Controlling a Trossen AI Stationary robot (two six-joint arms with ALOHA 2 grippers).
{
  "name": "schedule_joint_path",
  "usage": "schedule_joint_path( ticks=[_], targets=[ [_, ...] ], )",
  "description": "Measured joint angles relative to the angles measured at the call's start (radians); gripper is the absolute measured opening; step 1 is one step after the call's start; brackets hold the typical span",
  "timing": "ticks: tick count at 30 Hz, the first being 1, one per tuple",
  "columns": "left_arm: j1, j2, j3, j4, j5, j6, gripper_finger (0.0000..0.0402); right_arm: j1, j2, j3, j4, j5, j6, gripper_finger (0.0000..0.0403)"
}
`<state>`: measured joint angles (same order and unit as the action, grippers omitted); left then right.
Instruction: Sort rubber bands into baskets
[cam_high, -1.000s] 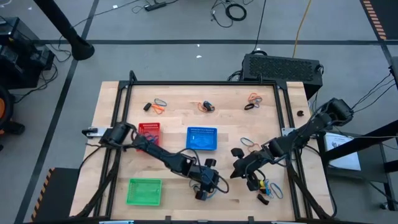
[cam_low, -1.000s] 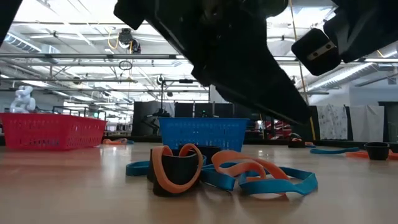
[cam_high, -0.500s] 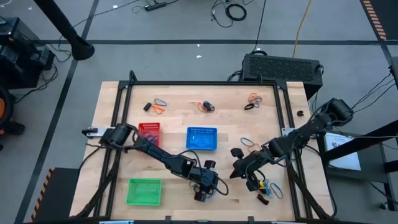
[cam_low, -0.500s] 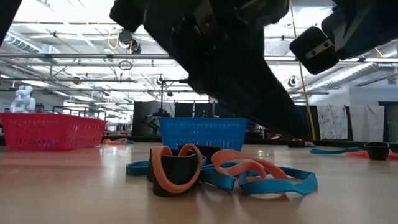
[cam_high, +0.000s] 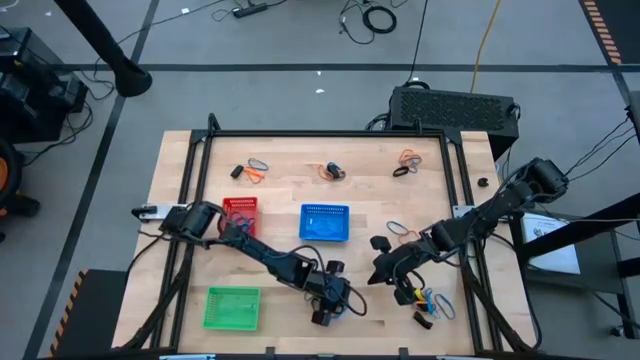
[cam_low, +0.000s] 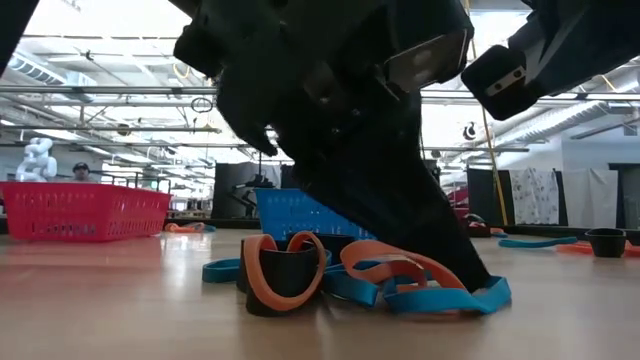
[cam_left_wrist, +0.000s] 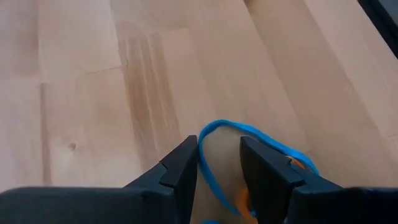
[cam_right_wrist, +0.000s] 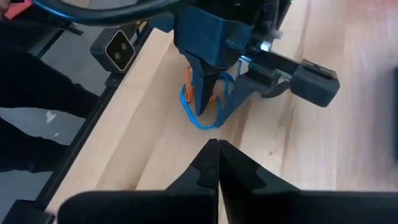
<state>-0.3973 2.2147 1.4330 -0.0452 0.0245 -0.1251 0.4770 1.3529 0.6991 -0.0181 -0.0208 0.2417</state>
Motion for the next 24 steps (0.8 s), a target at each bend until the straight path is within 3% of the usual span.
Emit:
schedule_joint_path(
  ticks=[6,10,13,24],
  targets=[
    [0.0,0.0,0.0,0.0,-0.003,-0.002,0.0066,-0.006,0.0,0.0,-0.001,-0.002,-0.002,0.0],
    [0.009,0.0,0.0,0.008,-0.006,-0.125,0.0011,-0.006,0.0,0.0,-0.003,-0.002,-0.003,0.0],
    [0.018,-0.002,-0.001,0.013,-0.008,-0.203,0.0008,-0.006,0.0,0.0,-0.008,-0.002,-0.003,0.0],
    [0.054,-0.102,-0.003,0.014,-0.065,-0.21,0.0002,-0.019,0.0,0.0,-0.008,-0.013,-0.019,0.0]
  ],
)
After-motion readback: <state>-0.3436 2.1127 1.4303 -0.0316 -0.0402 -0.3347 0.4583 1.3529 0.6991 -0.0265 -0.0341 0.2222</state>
